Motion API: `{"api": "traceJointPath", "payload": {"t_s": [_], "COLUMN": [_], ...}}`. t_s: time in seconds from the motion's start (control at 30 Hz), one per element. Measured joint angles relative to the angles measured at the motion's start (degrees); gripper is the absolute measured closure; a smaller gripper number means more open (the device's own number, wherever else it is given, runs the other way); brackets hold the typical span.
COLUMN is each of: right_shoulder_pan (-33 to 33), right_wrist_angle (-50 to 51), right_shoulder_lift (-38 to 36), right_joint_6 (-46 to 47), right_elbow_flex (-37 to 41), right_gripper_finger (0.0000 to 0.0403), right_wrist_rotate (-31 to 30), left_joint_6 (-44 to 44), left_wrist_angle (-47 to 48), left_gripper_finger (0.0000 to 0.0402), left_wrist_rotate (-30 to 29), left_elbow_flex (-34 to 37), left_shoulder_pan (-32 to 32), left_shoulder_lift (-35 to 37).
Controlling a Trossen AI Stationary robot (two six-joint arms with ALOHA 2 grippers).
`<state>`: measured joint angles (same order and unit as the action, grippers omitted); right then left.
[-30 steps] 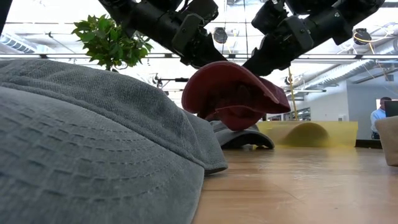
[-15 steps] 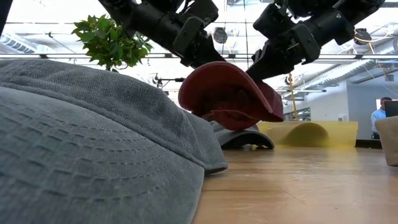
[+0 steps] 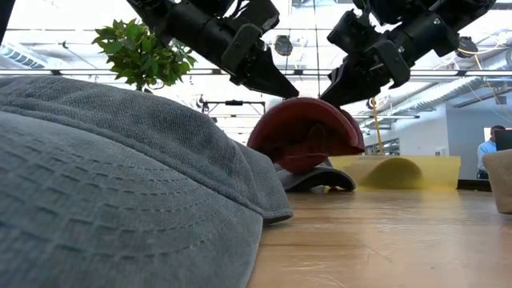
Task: Pick & Place hat
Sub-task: Put the pale red cap into the yellow bin
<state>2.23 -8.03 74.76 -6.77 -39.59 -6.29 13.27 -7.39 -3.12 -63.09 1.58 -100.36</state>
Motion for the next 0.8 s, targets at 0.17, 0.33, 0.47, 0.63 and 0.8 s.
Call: {"api": "traceJointPath", "payload": {"t_s": [0.17,0.33,0.47,0.63,0.8], "right_shoulder_pan": [0.0,0.0,-0.8,-5.3,-10.8], "right_wrist_angle": [1.5,7.3,12.2,21.3,26.1], "right_shoulder_lift": [-4.4,-12.0,-17.9,-23.7,-26.3], "right_joint_6": [-1.1,-5.1,-9.3,-14.3,-19.1], "right_elbow_flex": [0.0,0.0,-0.1,0.0,0.0], "right_gripper_finger": [0.0402,0.0402,0.0402,0.0403,0.0403], "right_wrist_rotate": [-3.0,-7.7,-11.3,-13.3,-11.1], "left_joint_6": [0.1,1.3,1.5,1.0,0.6], "left_wrist_angle": [3.0,9.2,14.9,19.8,24.2], "left_gripper_finger": [0.0339,0.0316,0.0314,0.0314,0.0314], "left_wrist_rotate": [-0.4,-2.5,-3.2,-4.8,-5.3], "left_elbow_flex": [0.1,0.0,0.0,-0.2,-0.1], "left_shoulder_pan": [-0.1,-0.1,-0.1,-0.8,-2.1], "left_shoulder_lift": [1.9,7.2,11.4,15.3,17.7]}}
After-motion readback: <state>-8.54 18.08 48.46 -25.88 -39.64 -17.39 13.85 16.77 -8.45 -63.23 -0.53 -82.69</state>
